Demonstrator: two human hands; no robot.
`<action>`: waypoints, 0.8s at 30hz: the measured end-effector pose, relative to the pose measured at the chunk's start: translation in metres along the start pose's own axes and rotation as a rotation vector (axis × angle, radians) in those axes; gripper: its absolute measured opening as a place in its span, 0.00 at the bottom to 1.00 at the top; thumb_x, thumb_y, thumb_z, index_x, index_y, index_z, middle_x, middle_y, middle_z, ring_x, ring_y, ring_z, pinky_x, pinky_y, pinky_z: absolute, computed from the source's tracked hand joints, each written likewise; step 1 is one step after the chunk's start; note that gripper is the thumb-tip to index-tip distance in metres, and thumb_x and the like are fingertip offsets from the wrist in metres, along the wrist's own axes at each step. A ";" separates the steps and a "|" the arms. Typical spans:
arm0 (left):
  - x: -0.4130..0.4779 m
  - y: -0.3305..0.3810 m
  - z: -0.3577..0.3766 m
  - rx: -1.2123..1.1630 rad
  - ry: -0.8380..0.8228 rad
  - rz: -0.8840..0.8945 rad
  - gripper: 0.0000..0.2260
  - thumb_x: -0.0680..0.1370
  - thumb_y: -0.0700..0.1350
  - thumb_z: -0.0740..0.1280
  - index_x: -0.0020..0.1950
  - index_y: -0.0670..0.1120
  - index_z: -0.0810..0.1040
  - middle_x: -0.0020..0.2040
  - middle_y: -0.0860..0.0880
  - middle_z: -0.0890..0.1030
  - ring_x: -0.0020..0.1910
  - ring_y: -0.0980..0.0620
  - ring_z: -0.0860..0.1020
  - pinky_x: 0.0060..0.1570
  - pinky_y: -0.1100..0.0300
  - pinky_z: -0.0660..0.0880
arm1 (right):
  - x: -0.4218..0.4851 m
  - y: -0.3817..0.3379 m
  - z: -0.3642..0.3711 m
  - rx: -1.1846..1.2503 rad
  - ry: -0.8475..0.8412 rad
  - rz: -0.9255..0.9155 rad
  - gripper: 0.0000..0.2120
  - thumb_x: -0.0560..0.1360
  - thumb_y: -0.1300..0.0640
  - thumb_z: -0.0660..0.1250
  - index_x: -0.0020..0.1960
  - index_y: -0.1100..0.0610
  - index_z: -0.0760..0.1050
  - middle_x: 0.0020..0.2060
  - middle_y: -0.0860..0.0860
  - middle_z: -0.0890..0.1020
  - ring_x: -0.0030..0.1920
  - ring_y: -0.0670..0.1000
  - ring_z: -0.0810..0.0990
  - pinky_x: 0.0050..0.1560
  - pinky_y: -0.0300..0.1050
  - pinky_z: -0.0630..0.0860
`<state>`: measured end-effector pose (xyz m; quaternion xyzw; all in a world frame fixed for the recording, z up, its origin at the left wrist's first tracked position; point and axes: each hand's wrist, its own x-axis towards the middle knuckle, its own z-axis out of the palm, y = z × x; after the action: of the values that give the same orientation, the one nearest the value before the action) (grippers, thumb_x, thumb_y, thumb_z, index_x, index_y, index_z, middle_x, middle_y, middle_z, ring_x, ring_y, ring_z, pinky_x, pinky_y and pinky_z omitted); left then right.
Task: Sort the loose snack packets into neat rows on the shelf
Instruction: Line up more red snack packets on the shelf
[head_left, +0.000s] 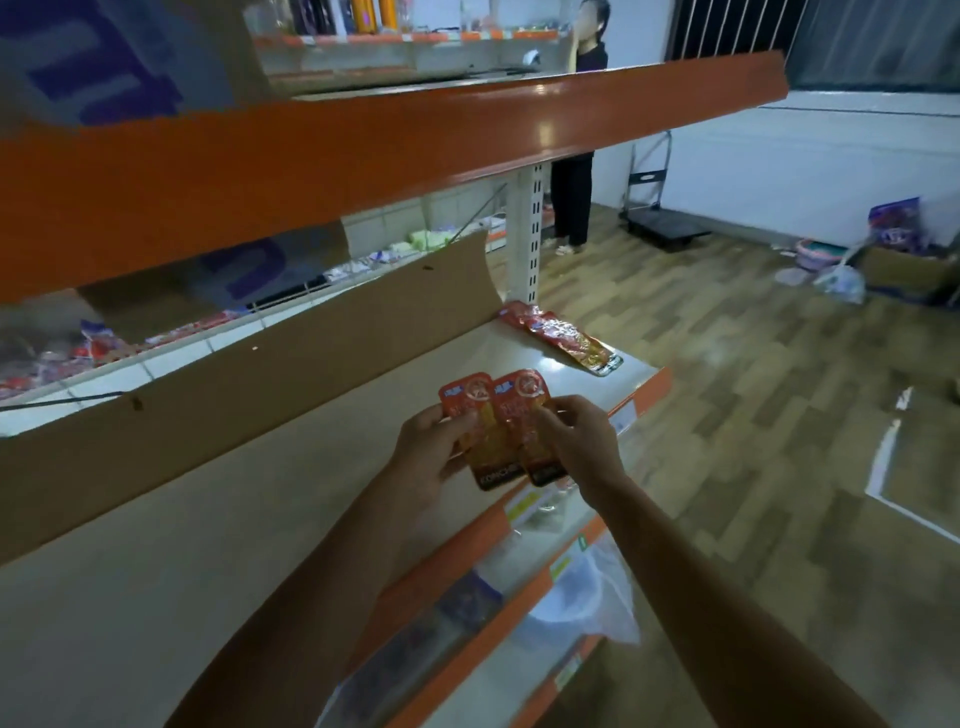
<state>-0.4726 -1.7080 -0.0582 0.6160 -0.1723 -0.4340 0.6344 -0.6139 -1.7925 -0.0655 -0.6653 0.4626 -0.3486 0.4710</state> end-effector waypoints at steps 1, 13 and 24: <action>0.012 0.001 0.011 0.000 -0.002 -0.006 0.04 0.76 0.39 0.68 0.47 0.47 0.80 0.45 0.47 0.83 0.46 0.49 0.80 0.46 0.56 0.77 | 0.013 0.001 -0.006 -0.003 -0.001 0.005 0.13 0.76 0.53 0.68 0.55 0.60 0.77 0.48 0.55 0.81 0.45 0.52 0.81 0.40 0.41 0.77; 0.108 -0.002 0.099 0.093 0.038 -0.039 0.09 0.76 0.39 0.69 0.57 0.43 0.78 0.47 0.46 0.82 0.42 0.54 0.80 0.37 0.65 0.76 | 0.135 0.021 -0.055 -0.025 -0.011 0.052 0.05 0.77 0.55 0.65 0.49 0.57 0.77 0.41 0.50 0.80 0.41 0.49 0.81 0.39 0.41 0.76; 0.150 -0.003 0.139 0.104 0.337 -0.001 0.02 0.75 0.38 0.68 0.46 0.42 0.79 0.39 0.45 0.81 0.36 0.51 0.79 0.35 0.61 0.77 | 0.224 0.037 -0.080 -0.110 -0.177 0.041 0.11 0.76 0.58 0.66 0.56 0.60 0.79 0.47 0.55 0.83 0.45 0.53 0.83 0.48 0.54 0.81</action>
<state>-0.4935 -1.9094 -0.0834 0.7120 -0.0854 -0.3156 0.6214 -0.6229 -2.0331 -0.0694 -0.7088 0.4511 -0.2527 0.4799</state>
